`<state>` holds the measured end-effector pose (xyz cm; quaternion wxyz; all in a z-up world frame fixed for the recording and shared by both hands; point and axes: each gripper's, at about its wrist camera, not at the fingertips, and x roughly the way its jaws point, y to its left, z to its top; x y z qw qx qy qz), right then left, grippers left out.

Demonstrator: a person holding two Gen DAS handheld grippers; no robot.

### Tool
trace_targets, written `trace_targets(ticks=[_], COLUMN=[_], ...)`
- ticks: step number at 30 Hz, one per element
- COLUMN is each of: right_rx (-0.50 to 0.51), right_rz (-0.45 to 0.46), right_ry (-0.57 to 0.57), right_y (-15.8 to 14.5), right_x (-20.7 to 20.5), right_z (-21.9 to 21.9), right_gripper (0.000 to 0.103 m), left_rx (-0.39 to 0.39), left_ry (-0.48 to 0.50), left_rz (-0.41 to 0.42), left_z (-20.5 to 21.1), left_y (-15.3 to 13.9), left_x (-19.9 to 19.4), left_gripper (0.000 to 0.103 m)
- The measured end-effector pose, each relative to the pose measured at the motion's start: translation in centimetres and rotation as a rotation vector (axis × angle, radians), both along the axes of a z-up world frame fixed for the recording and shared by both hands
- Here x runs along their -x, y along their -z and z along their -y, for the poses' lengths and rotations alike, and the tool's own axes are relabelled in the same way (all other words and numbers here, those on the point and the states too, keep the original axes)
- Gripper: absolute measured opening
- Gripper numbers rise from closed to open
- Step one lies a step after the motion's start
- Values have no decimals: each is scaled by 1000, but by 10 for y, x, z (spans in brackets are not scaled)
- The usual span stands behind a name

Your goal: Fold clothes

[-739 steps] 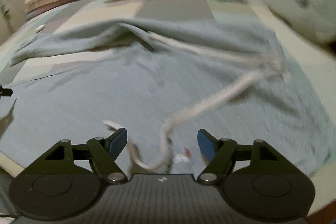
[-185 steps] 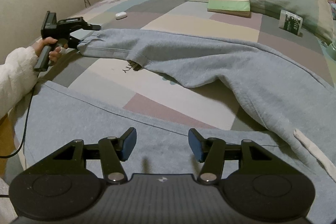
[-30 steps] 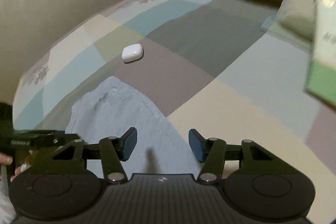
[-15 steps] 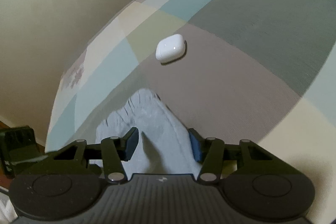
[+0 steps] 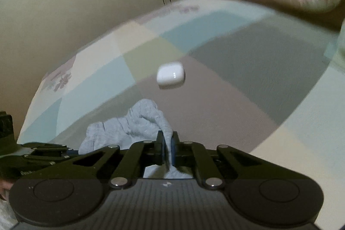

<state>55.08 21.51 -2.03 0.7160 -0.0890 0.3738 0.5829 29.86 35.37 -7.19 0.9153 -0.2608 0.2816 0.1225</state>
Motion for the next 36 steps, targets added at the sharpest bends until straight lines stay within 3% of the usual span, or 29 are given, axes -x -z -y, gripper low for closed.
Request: trace_targets(ticks=[7,10,17,19,21,22,25,28,31,33,36], right_rx=[-23,-29,71,109,122,118,73,66,146,229,325], right_rz=[164,201,188,184,195,207,221,214,215,222,183], right_ry=[71,115,130,133,141,159,228,250,229,228,255], right_y=[-47,-58,7,26,32,31,18,3,-4,-4,2], right_x=[-5,-13,-17,-17,-16,-16,-17,-13,5,18,30], right_z=[15,14,-30,-41,-43,-41,-28,-16,-3,11,41], right_gripper=[8,8,9,10,17,25,37,38,45,49,50], left_rx=[-54,-57,-84,-99,-114,-123,-187,-268,-247,-242,-329], left_ry=[41,51,44,43,42,40,-14,-89,15,157,322], left_rz=[90,104,-4,-30,-43,-37,-39,-50,0,29,41], left_z=[-3,-6,-14,-14,-16,-17,-21,-26,-18,-3,32], left_y=[-44,-48,-11,-2,4,3,-6,-18,-28,-30,-22], left_x=[-38,-48,-52,-51,-48,-45,-36,-26,-22,-25,-30], left_gripper=[8,8,9,19,22,26,38,44,54,59,62])
